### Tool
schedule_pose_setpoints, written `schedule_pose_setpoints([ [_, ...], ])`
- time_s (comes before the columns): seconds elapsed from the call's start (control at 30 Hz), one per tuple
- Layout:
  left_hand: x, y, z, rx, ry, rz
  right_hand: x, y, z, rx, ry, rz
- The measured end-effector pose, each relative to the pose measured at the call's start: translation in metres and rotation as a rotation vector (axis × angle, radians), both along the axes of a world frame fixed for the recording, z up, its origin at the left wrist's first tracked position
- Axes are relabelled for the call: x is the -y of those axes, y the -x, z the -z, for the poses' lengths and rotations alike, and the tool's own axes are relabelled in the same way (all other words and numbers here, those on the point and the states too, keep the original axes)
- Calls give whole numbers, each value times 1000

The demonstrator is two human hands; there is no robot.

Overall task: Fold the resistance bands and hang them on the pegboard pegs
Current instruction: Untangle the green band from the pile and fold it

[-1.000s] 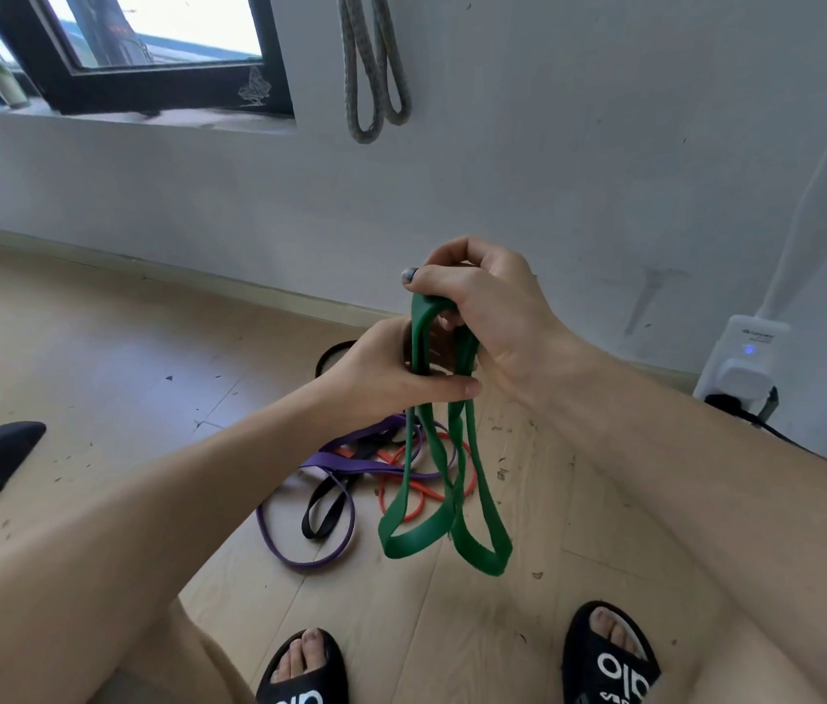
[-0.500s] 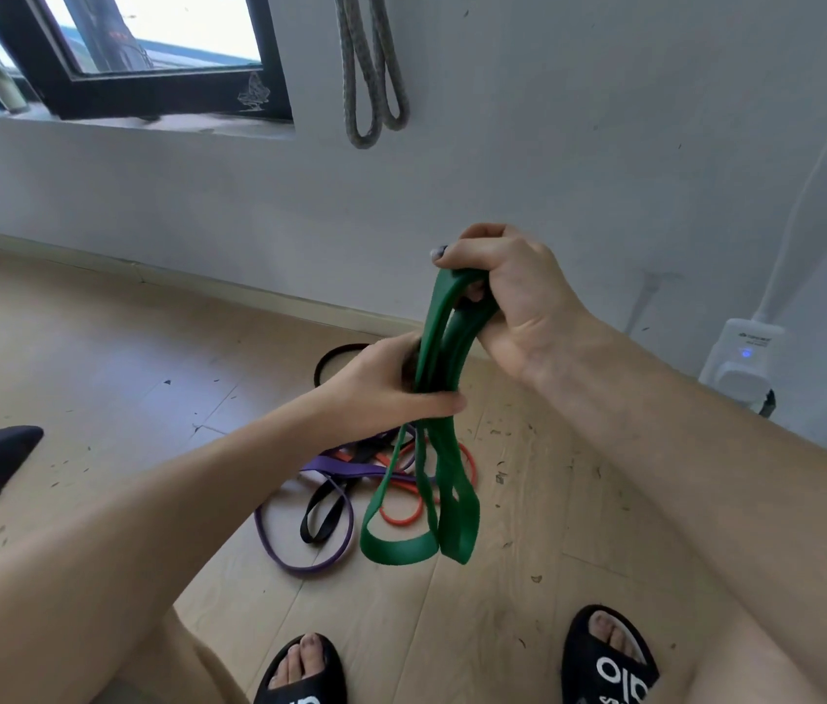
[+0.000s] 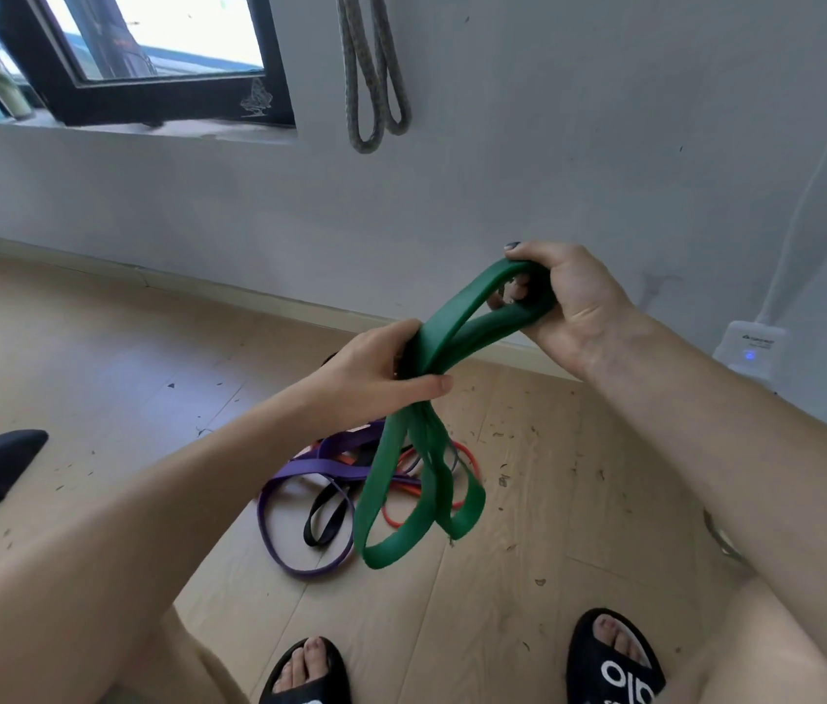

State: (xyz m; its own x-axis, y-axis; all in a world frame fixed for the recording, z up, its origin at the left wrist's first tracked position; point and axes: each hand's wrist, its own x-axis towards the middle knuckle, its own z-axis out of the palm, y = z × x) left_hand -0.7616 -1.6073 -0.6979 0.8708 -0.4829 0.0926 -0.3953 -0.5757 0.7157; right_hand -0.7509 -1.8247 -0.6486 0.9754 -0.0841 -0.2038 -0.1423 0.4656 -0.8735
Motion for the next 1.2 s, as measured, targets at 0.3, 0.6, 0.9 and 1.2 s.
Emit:
schedule_pose_setpoints([
  [0.3,-5,3,-8,-52,-65,10,2,-2,15,-7,735,0],
  [0.6,-9,6,-11,-4,-173,73,-43,31,20,564,1358,-535],
  [0.9,-20,5,-18,9,-140,1,-43,20,31,488,1344,-530],
  [1.2,-19,4,7,-139,51,69,-46,19,13,489,1065,-293],
])
